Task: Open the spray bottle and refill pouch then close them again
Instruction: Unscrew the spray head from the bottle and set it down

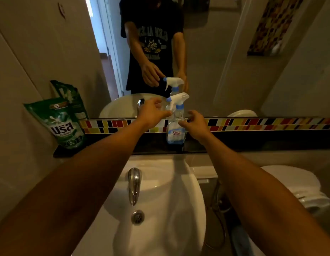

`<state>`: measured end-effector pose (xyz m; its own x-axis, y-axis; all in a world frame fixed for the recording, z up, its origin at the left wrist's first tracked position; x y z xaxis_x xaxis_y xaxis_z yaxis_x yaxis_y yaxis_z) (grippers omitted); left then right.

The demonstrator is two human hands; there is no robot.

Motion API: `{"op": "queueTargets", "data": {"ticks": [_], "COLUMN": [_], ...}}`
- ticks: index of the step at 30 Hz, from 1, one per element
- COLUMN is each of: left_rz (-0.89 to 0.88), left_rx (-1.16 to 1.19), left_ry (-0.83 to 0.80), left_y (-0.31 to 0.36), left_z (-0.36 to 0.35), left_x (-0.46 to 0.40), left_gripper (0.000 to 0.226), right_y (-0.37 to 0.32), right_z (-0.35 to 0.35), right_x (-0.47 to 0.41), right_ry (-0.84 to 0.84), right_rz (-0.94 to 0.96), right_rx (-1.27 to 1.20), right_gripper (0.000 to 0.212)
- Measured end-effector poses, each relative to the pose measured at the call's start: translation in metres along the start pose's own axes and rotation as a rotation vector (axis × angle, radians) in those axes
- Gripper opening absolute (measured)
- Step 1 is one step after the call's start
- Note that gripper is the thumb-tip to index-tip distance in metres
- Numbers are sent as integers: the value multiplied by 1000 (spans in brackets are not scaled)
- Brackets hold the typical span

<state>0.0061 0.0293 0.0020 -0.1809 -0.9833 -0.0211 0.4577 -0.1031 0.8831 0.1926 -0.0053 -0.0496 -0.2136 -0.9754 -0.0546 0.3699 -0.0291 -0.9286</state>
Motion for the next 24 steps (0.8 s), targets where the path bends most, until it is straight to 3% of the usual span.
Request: {"op": "queueTargets", "data": {"ticks": [7,12,24], "left_rz": [6,-22,-109], "left_rx": [196,222,198], "left_ry": [19,2,53], "left_y": [10,11,21], "left_z": [-22,-31,-20], "left_x": [-33,-46,-51], "left_gripper": [67,51,35], "right_y": [12,18,13], "right_z": [1,-3,-9], "right_x": [-34,-50,-48], "right_ry": [-124,-179,-201], "right_rz": [14,46,86], "right_rx": [-108,-148,-168], "right_gripper": [54,41,42]}}
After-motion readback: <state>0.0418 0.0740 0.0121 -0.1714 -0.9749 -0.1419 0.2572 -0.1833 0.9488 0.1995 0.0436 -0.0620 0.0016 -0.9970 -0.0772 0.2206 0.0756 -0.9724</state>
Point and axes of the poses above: each hand's wrist, its own x-axis away from the middle knuckle, its own z-axis out of the back of the hand, y = z × x, the point moved 3 cm from there along -x, towards the middle knuckle, and after that the axes turned 3 degrees about z, right-handed, at the moved point
